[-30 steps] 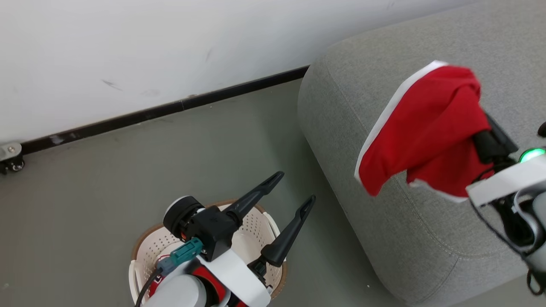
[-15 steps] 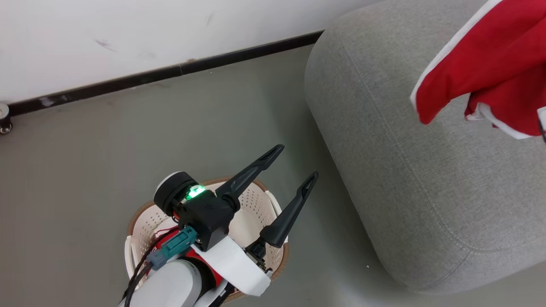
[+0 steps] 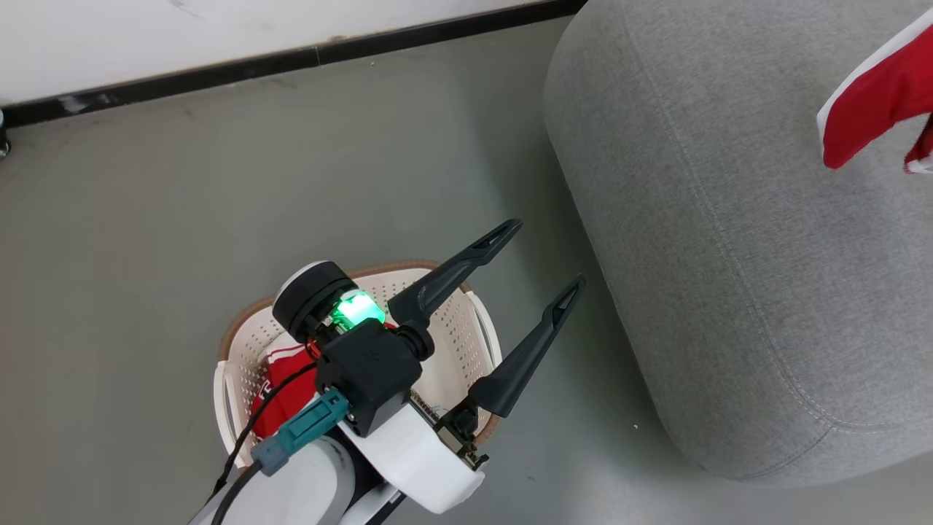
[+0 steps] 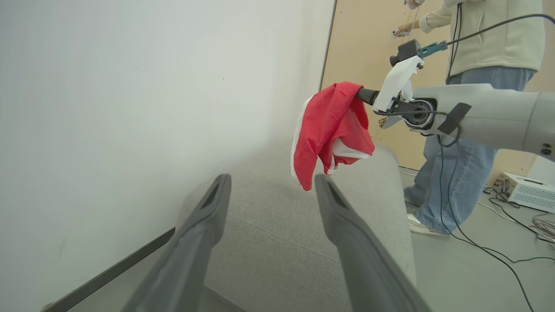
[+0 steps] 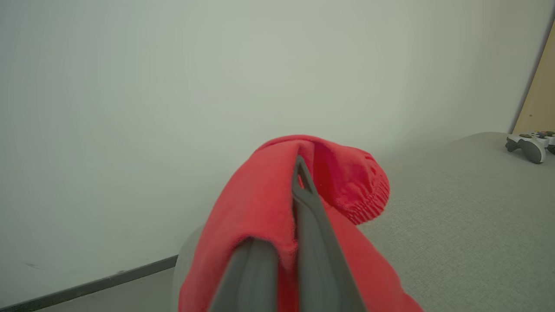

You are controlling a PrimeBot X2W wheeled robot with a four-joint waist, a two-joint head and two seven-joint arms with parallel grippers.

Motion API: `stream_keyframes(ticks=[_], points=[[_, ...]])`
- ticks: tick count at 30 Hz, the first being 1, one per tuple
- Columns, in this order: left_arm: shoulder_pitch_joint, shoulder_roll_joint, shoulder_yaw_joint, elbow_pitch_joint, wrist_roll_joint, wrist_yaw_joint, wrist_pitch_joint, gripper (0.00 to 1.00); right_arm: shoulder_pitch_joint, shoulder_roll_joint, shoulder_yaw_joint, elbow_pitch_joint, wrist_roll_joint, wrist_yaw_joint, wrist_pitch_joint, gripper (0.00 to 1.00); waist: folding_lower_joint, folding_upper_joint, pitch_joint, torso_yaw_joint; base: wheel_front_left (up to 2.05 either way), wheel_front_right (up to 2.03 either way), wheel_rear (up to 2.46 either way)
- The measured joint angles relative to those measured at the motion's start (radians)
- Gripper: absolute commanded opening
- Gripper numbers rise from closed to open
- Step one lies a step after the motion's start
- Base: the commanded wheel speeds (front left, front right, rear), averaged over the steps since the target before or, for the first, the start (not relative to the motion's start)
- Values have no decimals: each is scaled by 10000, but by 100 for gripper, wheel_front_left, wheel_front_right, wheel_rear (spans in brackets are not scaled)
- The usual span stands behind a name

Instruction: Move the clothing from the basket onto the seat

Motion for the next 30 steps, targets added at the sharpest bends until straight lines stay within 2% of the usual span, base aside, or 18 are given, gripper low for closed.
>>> stream_keyframes(ticks=[8,16,30], points=[[-192,73,44,-234,207,58,140,100,-343,-196,-199,725,-171,2,-257,0,0,0,431,162,0,0,0],[-205,180,232,-180,297,174,167,100,-180,679,42,1285,-525,2,-485,0,0,0,902,313,0,0,0],[-605,408,109,125,671,171,249,100,-81,1189,46,2355,-871,2,-675,0,0,0,1561,391,0,0,0]])
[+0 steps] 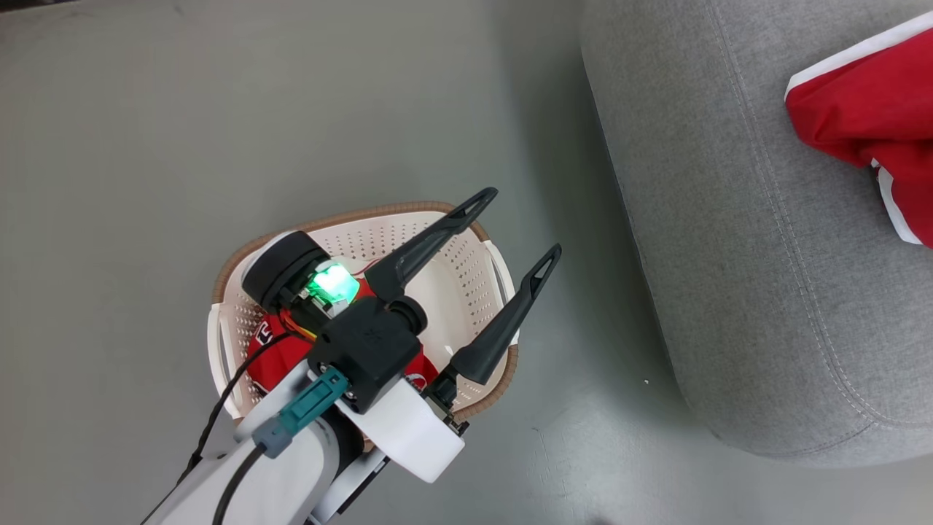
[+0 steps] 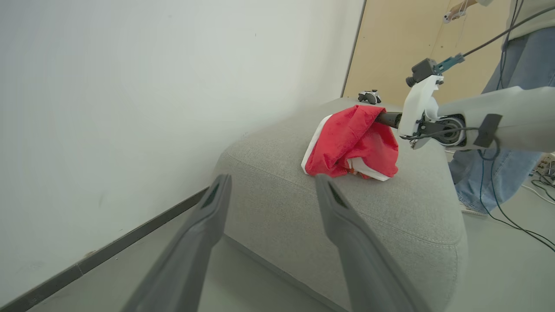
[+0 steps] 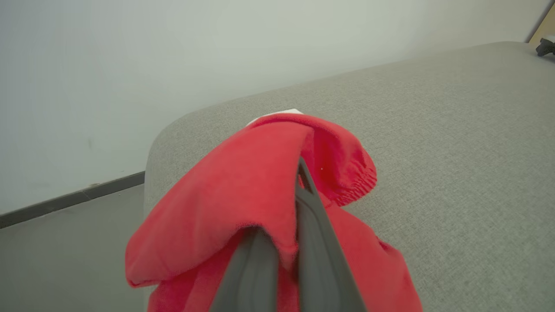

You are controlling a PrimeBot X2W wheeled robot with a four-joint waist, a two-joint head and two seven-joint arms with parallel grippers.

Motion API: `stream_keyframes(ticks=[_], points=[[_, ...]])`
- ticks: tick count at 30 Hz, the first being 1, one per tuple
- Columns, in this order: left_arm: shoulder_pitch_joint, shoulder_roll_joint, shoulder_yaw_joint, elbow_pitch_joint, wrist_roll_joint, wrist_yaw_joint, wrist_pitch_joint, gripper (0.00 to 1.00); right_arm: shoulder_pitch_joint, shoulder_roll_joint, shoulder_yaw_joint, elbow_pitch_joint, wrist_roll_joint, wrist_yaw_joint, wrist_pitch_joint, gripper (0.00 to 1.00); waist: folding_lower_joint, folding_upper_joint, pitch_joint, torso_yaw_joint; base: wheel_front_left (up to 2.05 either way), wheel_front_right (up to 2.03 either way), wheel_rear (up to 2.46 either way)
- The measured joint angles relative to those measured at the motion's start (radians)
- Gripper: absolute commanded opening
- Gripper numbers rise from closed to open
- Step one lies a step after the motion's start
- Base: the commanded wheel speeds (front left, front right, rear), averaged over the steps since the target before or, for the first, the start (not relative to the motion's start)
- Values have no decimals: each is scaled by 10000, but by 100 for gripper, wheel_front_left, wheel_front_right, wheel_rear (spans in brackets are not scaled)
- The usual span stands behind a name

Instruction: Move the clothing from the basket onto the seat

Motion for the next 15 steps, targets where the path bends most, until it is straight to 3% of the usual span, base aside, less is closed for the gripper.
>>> stream_keyframes(ticks=[4,6,8,9,10,11,15], points=[[-1,-2,-71,102,113,-2,-4,100,0,77,8,320,-171,0,-2,0,0,0,119,-45,0,0,0],[-1,-6,-82,153,115,-2,-12,100,-4,157,-13,422,-171,0,-2,27,0,0,165,-74,0,0,0],[-1,-6,-90,226,115,-2,-38,100,-17,213,-17,489,-173,0,-21,47,0,0,198,-104,0,0,0],[-1,-6,-96,272,115,-4,-94,100,-26,238,-25,529,-173,0,-29,75,0,0,211,-119,0,0,0],[-1,-4,-104,316,117,-10,-107,100,-31,276,-48,577,-173,0,-31,93,0,0,219,-133,0,0,0],[-1,-4,-113,364,119,-10,-128,100,-32,326,-63,608,-173,0,-31,100,0,0,223,-147,0,0,0],[0,38,-171,637,205,-12,-234,100,-29,533,-190,633,-159,0,-65,100,0,0,187,-212,0,0,0]])
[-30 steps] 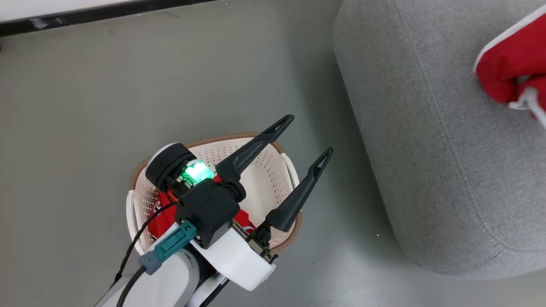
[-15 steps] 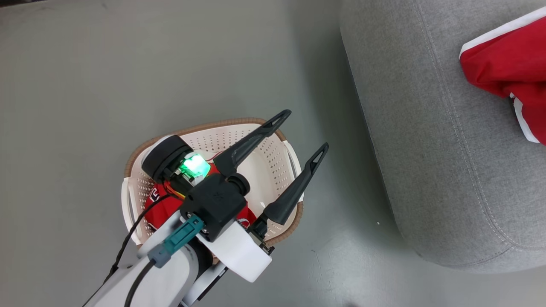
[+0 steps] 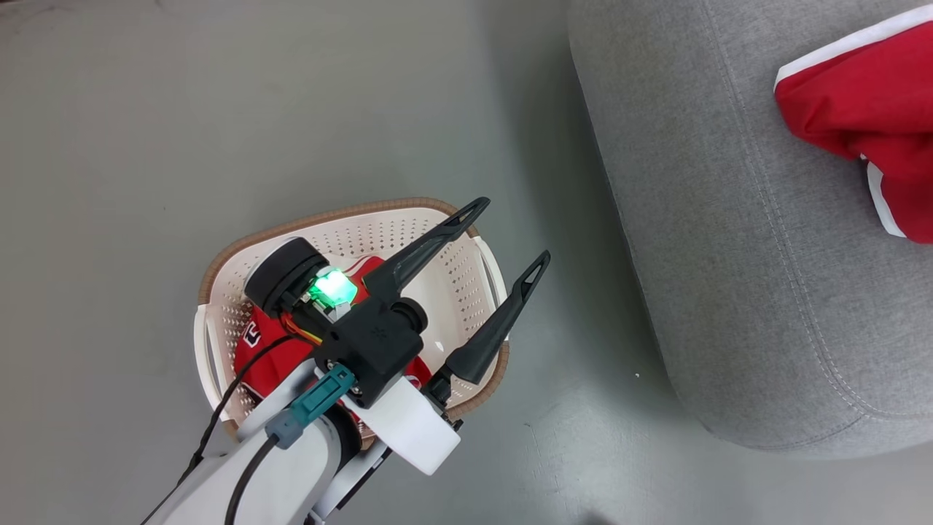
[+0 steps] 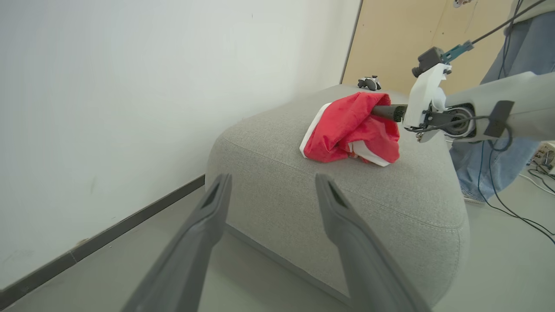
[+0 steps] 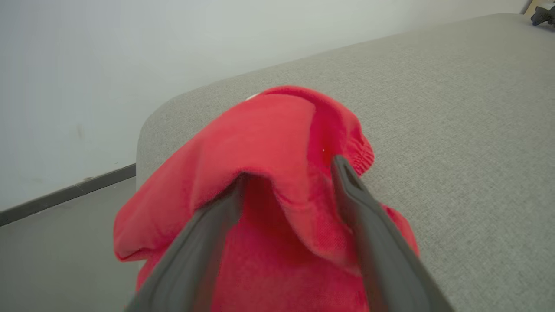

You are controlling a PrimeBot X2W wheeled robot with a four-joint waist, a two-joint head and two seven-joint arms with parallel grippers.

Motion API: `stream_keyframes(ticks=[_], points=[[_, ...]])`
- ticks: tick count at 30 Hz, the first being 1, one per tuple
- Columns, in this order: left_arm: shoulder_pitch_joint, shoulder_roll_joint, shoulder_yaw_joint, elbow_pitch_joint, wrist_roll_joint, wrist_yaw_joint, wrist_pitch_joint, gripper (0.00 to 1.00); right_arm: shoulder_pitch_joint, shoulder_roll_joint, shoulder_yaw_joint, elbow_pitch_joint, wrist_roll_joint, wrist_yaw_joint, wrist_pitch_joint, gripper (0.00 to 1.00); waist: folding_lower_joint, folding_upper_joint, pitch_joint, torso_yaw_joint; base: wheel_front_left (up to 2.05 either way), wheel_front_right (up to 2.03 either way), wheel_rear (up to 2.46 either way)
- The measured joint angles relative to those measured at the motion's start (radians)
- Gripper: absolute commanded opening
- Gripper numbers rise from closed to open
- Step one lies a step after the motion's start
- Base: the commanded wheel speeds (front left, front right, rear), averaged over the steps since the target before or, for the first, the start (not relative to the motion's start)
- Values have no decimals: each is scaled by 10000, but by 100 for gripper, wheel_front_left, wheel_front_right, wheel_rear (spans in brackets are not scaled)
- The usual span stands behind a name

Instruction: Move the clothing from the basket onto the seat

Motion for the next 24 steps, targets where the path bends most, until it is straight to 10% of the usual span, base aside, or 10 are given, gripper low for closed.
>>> stream_keyframes(ticks=[24], points=[[289,117,384,1189,-104,159,-794,100,1590,399,-339,-2311,-884,0,-38,100,0,0,-699,-513,0,0,0]])
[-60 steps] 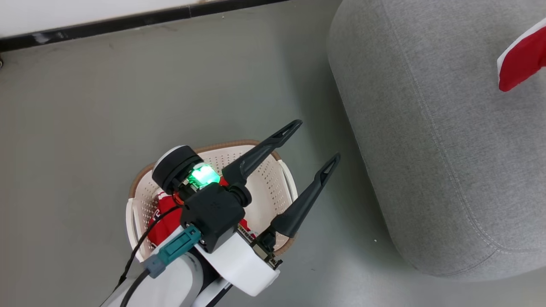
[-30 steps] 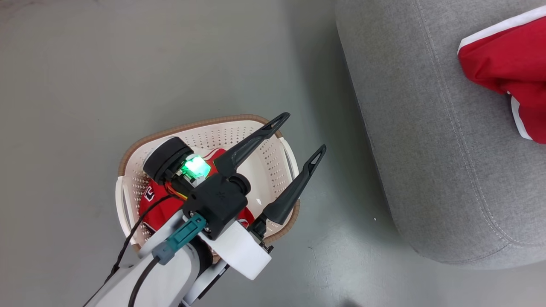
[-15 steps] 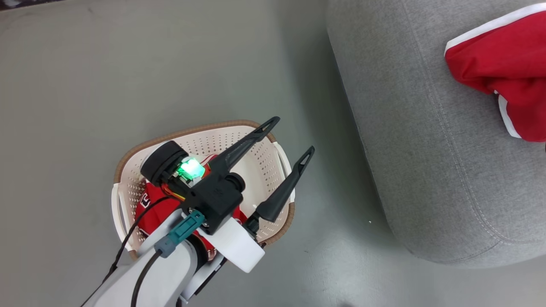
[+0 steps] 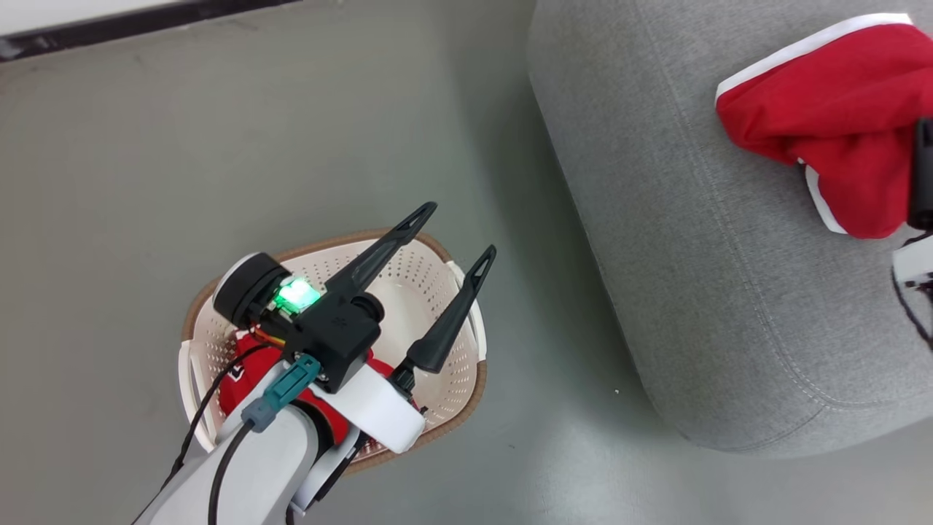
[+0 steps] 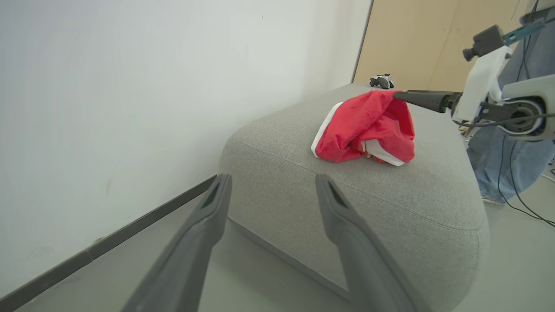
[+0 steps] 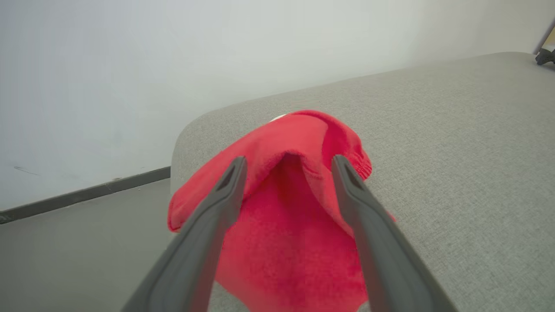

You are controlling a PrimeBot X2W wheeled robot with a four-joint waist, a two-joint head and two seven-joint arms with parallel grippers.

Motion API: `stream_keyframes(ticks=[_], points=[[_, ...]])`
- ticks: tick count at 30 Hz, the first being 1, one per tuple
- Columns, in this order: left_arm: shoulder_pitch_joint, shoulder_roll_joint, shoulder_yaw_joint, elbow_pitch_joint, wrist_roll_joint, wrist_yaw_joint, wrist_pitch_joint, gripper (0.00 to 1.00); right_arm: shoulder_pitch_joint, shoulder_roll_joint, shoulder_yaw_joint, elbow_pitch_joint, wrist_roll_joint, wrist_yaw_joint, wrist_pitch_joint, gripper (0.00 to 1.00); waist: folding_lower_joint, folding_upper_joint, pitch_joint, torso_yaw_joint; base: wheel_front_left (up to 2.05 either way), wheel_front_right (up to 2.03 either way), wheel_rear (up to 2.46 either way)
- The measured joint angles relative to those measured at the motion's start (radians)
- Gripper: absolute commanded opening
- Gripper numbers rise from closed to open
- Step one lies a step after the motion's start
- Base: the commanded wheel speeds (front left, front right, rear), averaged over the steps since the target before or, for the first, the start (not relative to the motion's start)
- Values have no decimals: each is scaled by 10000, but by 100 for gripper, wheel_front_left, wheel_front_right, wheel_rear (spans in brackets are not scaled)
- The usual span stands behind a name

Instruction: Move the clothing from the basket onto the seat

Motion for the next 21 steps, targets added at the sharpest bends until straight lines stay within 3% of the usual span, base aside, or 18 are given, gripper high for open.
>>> stream_keyframes(ticks=[21], points=[[1202,-123,838,756,-543,796,-838,100,834,941,483,-2941,-1620,0,-27,100,0,0,-1252,93,0,0,0]])
